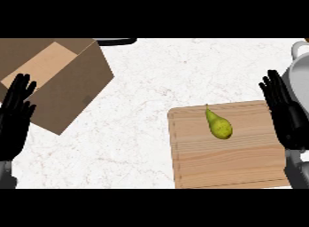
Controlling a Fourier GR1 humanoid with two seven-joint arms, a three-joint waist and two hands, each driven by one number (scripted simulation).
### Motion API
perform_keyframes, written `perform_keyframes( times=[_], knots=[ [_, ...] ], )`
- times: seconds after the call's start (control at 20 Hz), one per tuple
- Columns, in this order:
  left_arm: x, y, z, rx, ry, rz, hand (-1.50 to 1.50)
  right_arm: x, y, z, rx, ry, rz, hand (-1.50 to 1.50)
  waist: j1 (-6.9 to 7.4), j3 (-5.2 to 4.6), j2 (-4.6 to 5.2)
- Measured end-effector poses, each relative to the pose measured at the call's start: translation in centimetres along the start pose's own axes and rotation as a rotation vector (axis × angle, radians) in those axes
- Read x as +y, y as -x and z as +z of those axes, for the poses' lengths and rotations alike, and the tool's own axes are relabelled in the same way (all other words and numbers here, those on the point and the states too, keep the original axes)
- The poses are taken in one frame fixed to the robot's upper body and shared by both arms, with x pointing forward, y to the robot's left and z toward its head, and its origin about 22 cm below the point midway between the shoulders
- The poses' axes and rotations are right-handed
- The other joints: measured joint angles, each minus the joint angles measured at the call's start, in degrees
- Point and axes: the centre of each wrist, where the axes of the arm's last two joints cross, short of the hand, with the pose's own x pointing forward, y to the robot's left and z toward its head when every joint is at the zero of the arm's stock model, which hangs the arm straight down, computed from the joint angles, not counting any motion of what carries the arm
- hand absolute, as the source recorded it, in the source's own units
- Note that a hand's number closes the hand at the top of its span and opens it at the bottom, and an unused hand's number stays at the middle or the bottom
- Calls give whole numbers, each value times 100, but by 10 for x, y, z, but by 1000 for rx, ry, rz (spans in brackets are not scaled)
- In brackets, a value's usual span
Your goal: Pick the pear from the cutting board and place it in the pot
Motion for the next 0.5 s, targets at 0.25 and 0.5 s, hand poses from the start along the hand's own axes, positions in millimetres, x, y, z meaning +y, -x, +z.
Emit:
perform_keyframes(
  times=[0.25,0.5],
  knots=[
    [-5,-21,5,-186,-39,-61,0,-22,-49,-27,-275,-155,14,150,-25,-58,63],
    [-12,-18,13,-261,-68,-98,0,-67,-68,-38,-341,-82,309,-150,-104,-94,131]
  ],
)
